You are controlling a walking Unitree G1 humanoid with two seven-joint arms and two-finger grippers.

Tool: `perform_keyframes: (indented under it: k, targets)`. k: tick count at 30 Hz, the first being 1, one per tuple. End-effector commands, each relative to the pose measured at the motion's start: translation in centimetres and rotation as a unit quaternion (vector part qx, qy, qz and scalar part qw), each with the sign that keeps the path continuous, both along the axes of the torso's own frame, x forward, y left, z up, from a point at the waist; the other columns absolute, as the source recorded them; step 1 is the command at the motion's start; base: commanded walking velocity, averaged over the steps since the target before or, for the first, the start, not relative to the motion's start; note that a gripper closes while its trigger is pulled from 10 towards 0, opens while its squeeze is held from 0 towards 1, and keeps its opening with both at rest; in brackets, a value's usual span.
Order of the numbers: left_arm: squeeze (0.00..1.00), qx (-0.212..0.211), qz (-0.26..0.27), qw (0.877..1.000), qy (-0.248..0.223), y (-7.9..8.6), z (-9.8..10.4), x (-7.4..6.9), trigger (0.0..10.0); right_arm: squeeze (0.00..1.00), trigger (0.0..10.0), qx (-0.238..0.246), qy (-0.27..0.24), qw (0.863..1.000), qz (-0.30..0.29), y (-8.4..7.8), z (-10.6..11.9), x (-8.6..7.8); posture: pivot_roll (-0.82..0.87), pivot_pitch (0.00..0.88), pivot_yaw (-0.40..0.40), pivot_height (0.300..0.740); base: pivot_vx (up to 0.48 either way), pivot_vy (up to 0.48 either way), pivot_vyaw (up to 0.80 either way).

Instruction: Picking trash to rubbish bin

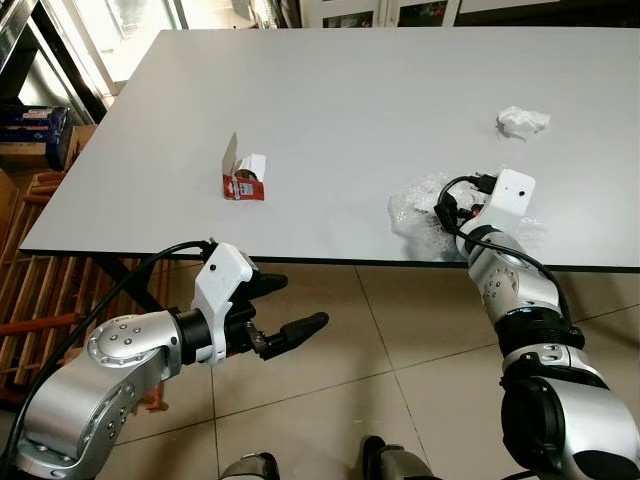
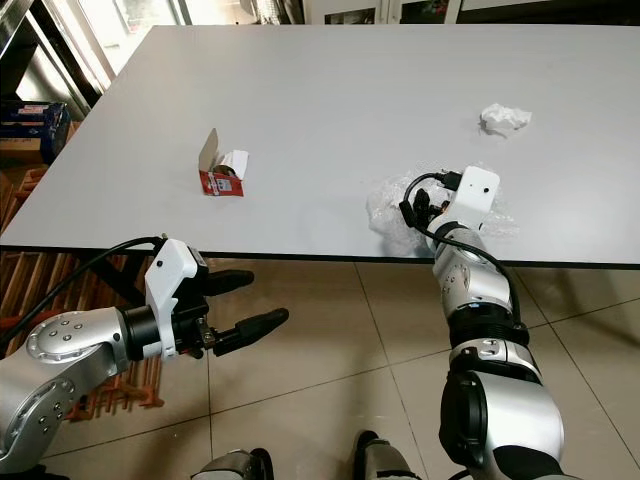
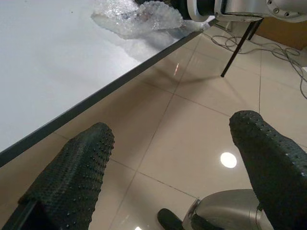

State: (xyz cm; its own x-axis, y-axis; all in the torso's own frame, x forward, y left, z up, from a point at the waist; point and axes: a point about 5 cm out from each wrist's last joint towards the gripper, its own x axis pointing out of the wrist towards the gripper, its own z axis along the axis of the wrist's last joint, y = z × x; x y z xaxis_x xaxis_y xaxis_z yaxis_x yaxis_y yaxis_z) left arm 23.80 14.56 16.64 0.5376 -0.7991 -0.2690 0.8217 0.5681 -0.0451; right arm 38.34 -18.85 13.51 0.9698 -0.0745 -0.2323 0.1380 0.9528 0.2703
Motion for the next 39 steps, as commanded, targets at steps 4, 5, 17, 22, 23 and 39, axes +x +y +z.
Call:
perform_keyframes:
  k: [4,5,17,22,23,39]
  targets:
    - [0.0,0.0,-0.004,1.0,-0.003,-0.1,0.3,-0.3,10.0,0.0,0.0,0.037,0.131,0.99,0.021,1.4,-6.4,-2.6,0.17,0.212,0.067,0.74,0.0,0.0,0.0]
    - [0.0,0.0,-0.003,1.0,-0.003,-0.1,0.3,-0.3,10.0,0.0,0.0,0.037,0.132,0.99,0.02,1.4,-6.5,-2.6,0.17,0.212,0.067,0.74,0.0,0.0,0.0]
    - [0.0,0.001,-0.001,1.0,-0.009,-0.2,0.2,0.0,10.0,0.0,0.0,0.042,0.116,0.992,0.007,0.9,-5.7,-2.2,0.17,0.193,0.068,0.74,0.0,0.0,0.0]
    - [0.0,0.001,-0.001,1.0,-0.011,-0.2,0.3,0.1,10.0,0.0,0.0,0.042,0.115,0.993,0.004,0.7,-5.8,-2.2,0.17,0.186,0.067,0.74,0.0,0.0,0.0]
    - [0.0,0.001,-0.001,1.0,-0.012,-0.2,0.3,0.2,10.0,0.0,0.0,0.041,0.114,0.993,0.002,0.7,-5.7,-2.2,0.17,0.186,0.067,0.74,0.0,0.0,0.0]
    - [0.0,-0.009,-0.002,1.0,-0.021,-0.9,0.2,0.7,10.0,0.0,0.0,-0.057,0.052,0.997,-0.009,-0.7,-3.5,-1.9,0.14,0.173,0.056,0.74,0.0,0.0,0.0]
